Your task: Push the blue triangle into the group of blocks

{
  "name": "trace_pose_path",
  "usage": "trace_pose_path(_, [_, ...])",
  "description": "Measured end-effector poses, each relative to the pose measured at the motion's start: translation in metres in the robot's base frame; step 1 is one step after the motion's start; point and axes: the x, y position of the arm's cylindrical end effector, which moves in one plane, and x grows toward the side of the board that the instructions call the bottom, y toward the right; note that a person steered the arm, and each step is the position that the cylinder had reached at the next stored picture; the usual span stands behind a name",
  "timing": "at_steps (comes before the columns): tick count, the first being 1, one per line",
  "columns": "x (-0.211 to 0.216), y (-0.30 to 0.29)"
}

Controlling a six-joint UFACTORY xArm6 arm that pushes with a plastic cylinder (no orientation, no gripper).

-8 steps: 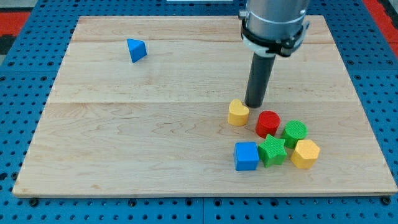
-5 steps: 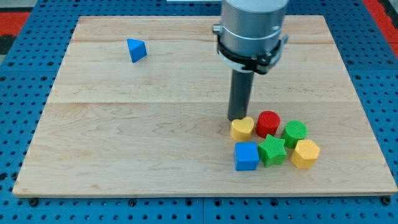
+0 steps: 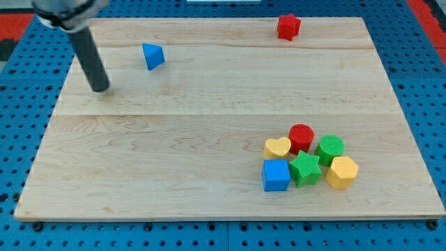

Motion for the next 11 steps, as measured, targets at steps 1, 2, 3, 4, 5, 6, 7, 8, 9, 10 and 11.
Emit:
trace_pose_path(1, [-0.05, -0.019])
trace_pose_path(2, [-0.063, 0.044])
trace_pose_path(3, [-0.063, 0.098])
trace_pose_path(4, [-0.067, 0.1])
trace_pose_path(5, [-0.089, 0.103])
trace_pose_path(6, [-0.038, 0.16])
trace_pose_path(7, [0.018, 0.248])
trace_pose_path(8, [0.087, 0.303])
trace_pose_path(9, [0.072, 0.299])
trace_pose_path(10, [0.051, 0.303])
trace_pose_path(11, [0.047, 0.318])
